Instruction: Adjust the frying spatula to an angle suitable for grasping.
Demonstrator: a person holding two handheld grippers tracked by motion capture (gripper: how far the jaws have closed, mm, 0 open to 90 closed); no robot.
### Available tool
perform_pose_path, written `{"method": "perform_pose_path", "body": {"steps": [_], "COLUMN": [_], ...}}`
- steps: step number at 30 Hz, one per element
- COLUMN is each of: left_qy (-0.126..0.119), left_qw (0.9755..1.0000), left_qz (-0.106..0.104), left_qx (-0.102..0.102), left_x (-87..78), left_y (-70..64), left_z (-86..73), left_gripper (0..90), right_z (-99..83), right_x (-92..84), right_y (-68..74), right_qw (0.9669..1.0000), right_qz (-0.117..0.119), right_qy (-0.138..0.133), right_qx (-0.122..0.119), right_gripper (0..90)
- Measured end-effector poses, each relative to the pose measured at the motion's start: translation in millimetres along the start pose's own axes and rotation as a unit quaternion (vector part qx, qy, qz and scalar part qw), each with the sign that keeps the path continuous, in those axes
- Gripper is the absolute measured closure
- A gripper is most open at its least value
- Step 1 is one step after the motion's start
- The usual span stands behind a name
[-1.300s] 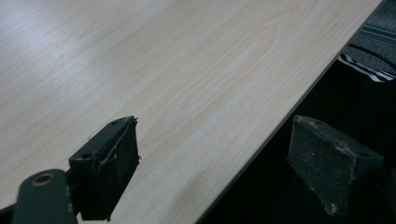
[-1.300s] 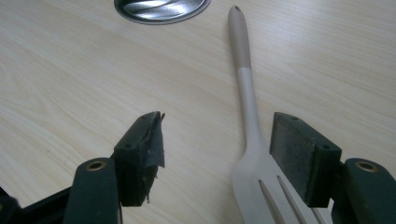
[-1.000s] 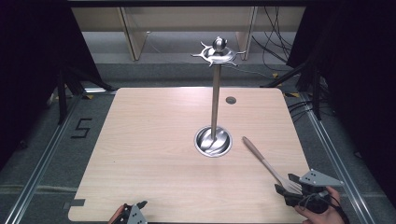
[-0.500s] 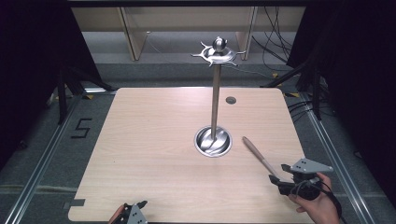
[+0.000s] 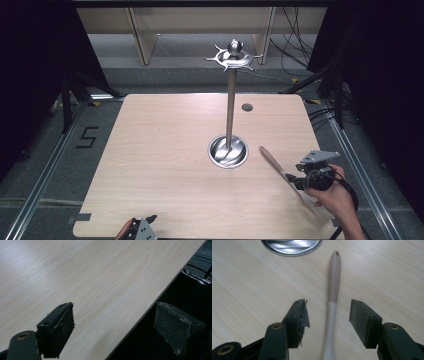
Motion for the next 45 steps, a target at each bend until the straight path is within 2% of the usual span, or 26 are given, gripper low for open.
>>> {"method": "perform_pose_path", "body": {"steps": [1, 2, 3, 4, 6, 8, 9, 10, 11, 13, 14, 19, 20, 21, 23, 26, 27, 28, 29, 33, 38, 40, 41, 42, 43, 45], "left_qy": [0.000, 0.001, 0.000, 0.000, 0.001, 0.001, 0.002, 0.000, 0.002, -0.003, -0.003, -0.003, -0.003, 0.000, 0.000, -0.002, 0.000, 0.000, 0.001, 0.000, 0.000, -0.001, 0.006, 0.005, -0.001, -0.001], "left_qw": [1.0000, 1.0000, 1.0000, 1.0000, 1.0000, 1.0000, 1.0000, 1.0000, 1.0000, 1.0000, 1.0000, 1.0000, 1.0000, 1.0000, 1.0000, 1.0000, 1.0000, 1.0000, 1.0000, 1.0000, 1.0000, 1.0000, 0.9999, 1.0000, 1.0000, 1.0000], "left_qz": [0.000, 0.000, 0.003, 0.003, 0.002, 0.000, 0.001, -0.001, 0.002, -0.002, -0.002, -0.002, -0.002, 0.002, 0.001, -0.002, 0.004, 0.002, 0.001, -0.001, -0.002, 0.003, -0.009, -0.008, -0.001, -0.001], "left_qx": [0.001, -0.002, 0.002, 0.002, 0.004, 0.001, 0.002, -0.001, 0.001, -0.003, -0.006, -0.006, -0.005, 0.001, 0.000, -0.005, 0.005, 0.000, -0.001, -0.004, -0.002, -0.003, -0.001, -0.001, -0.001, -0.003], "left_x": [-0.2, 0.3, 0.6, 0.7, 0.7, 1.0, 1.1, 1.0, 1.1, 1.1, 1.2, 1.1, 1.0, 1.2, 1.0, 1.0, 0.6, 1.0, 1.0, 0.7, 0.1, 0.7, -0.9, -0.9, -0.1, -0.1], "left_y": [0.0, -0.2, 0.3, 0.2, 0.0, -0.8, -0.7, -1.0, -0.5, -0.9, -1.2, -1.2, -1.1, 0.0, -0.2, -1.2, 0.3, -0.2, -0.2, -0.5, -0.3, 0.1, 0.1, 0.1, 0.3, 0.1], "left_z": [0.1, -0.2, -0.1, -0.2, 0.0, -0.2, -0.3, 0.0, -0.1, 0.2, 0.0, 0.0, 0.1, 0.0, -0.1, -0.1, 0.2, -0.2, -0.4, -0.2, -0.1, -0.3, 0.1, 0.0, -0.1, -0.1], "left_gripper": [15.4, 15.4, 15.4, 15.4, 15.4, 15.4, 15.4, 15.4, 15.4, 15.4, 15.4, 15.4, 15.4, 15.4, 15.4, 15.4, 15.4, 15.4, 15.4, 15.4, 15.3, 15.4, 15.4, 15.4, 15.4, 15.4], "right_z": [1.6, 3.5, 4.5, 5.2, 4.6, 4.3, 4.3, 4.3, 4.7, 4.6, 5.1, 4.7, 4.0, 4.7, 5.2, 6.8, 7.5, 7.6, 7.6, 8.3, 8.4, 8.9, 9.3, 10.1, 10.8, 13.0], "right_x": [1.1, 3.6, 7.5, 10.9, 15.2, 20.3, 21.0, 27.2, 25.4, 31.4, 33.0, 42.9, 46.0, 46.5, 48.1, 53.3, 54.4, 56.0, 56.8, 61.4, 69.3, 69.8, 71.2, 71.5, 72.2, 72.7], "right_y": [3.2, -0.2, 0.7, 1.0, -3.0, -5.3, -3.1, -6.6, -6.4, -9.9, -9.6, -11.9, -14.3, -13.5, -13.9, -18.2, -17.7, -20.1, -20.4, -20.1, -20.2, -17.6, -19.6, -17.8, -19.9, -19.6], "right_qw": [0.9997, 0.9998, 0.9998, 0.9993, 0.9991, 0.9985, 0.9973, 0.9981, 0.9963, 0.9961, 0.9952, 0.9922, 0.9921, 0.9911, 0.9899, 0.9895, 0.9869, 0.9880, 0.9877, 0.9856, 0.9834, 0.9813, 0.9823, 0.9816, 0.9824, 0.9810], "right_qz": [0.008, 0.003, 0.002, 0.011, 0.010, 0.016, 0.018, 0.013, 0.022, 0.021, 0.022, 0.032, 0.031, 0.033, 0.035, 0.036, 0.038, 0.037, 0.035, 0.039, 0.041, 0.043, 0.041, 0.044, 0.045, 0.045], "right_qy": [0.014, 0.017, 0.013, 0.021, 0.036, 0.049, 0.059, 0.052, 0.073, 0.083, 0.091, 0.114, 0.119, 0.125, 0.132, 0.138, 0.153, 0.148, 0.150, 0.163, 0.177, 0.187, 0.182, 0.185, 0.181, 0.188], "right_qx": [0.017, 0.003, 0.014, 0.028, 0.017, 0.020, 0.040, 0.032, 0.039, 0.020, 0.028, 0.038, 0.026, 0.035, 0.036, 0.022, 0.035, 0.023, 0.027, 0.026, 0.009, 0.021, 0.007, 0.015, 0.006, 0.012], "right_gripper": [48.0, 49.1, 49.8, 50.4, 51.8, 53.0, 53.3, 53.8, 54.1, 55.0, 55.6, 57.7, 58.0, 58.4, 59.1, 59.7, 60.2, 60.4, 60.5, 61.3, 62.8, 63.6, 64.0, 64.5, 65.0, 65.8]}}
Point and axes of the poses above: each handheld gripper's, and its own axes: x roughly forward along the jaws, z roughly out of its top, y roughly to its left, the point moved 4 cm from there along x, roughly forward along the jaws, and after that the axes turned 4 degrees about -x, right-handed, at the moved point
